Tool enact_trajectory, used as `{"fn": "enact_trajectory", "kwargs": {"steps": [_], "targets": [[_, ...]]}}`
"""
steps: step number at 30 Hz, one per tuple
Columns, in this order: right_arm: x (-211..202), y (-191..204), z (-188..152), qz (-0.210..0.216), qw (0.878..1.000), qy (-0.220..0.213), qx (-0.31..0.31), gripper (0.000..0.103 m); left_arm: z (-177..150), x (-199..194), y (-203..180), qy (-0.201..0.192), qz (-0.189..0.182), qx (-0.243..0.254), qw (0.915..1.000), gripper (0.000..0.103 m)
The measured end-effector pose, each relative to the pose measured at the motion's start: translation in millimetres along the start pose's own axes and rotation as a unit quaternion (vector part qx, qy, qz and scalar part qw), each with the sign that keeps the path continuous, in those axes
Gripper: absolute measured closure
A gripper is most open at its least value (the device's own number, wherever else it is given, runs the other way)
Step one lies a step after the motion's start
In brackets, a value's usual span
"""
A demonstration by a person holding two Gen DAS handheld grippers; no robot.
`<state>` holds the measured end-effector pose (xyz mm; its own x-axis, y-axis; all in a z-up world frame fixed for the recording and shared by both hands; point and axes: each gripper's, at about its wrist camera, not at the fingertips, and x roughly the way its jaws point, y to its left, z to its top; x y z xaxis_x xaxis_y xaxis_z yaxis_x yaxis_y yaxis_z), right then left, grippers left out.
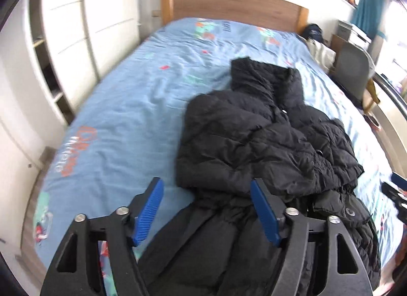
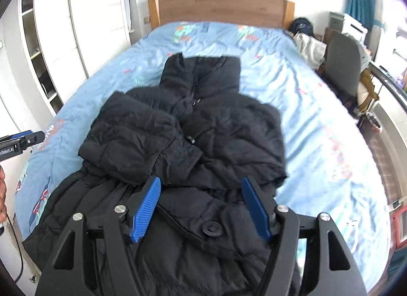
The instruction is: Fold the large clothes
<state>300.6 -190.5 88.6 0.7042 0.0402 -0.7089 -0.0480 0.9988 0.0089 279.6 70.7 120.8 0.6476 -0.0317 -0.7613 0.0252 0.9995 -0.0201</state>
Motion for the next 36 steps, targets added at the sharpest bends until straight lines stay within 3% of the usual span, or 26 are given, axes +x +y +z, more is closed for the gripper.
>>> {"fn": "enact_trajectory", "kwargs": {"steps": [9, 13, 15, 17, 21, 27, 33, 36], "targets": [[-56.9, -48.6, 13.4, -0.028, 0.999, -0.030, 0.020, 0.038, 19.7, -45.9, 42.1, -0.019, 0.043, -0.012, 0.9988, 0.025], [-63.2, -67.2, 50.8, -0.037, 0.998, -0.048, 0.017, 0.037, 52.1, -47.3, 53.7, -0.024, 0.059, -0.011, 0.9979, 0.025], [-59.4, -76.8, 73.9, -0.036, 0.997, -0.059, 0.021, 0.029, 75.5, -44.7, 57.9, -0.033, 0.060, -0.017, 0.9975, 0.025], [-47.8, -88.2, 96.9, -0.026, 0.997, -0.066, 0.031, 0.028, 100.7, -34.8, 60.8, -0.039, 0.058, -0.022, 0.9973, 0.025], [5.0, -116.9, 137.1, 0.000, 0.996, -0.061, 0.069, 0.027, 145.4, 11.0, 58.4, -0.032, 0.036, -0.027, 0.9985, 0.025], [129.1, -154.8, 197.6, 0.046, 0.990, -0.055, 0.121, 0.027, 216.9, 143.8, 25.0, 0.000, -0.032, -0.030, 0.9990, 0.025], [235.8, -170.3, 227.9, 0.085, 0.981, -0.032, 0.174, 0.027, 259.8, 254.3, -18.6, 0.050, -0.099, -0.066, 0.9916, 0.025], [275.1, -172.5, 243.0, 0.095, 0.979, -0.017, 0.179, 0.027, 274.9, 291.2, -33.1, 0.067, -0.113, -0.079, 0.9881, 0.025]]}}
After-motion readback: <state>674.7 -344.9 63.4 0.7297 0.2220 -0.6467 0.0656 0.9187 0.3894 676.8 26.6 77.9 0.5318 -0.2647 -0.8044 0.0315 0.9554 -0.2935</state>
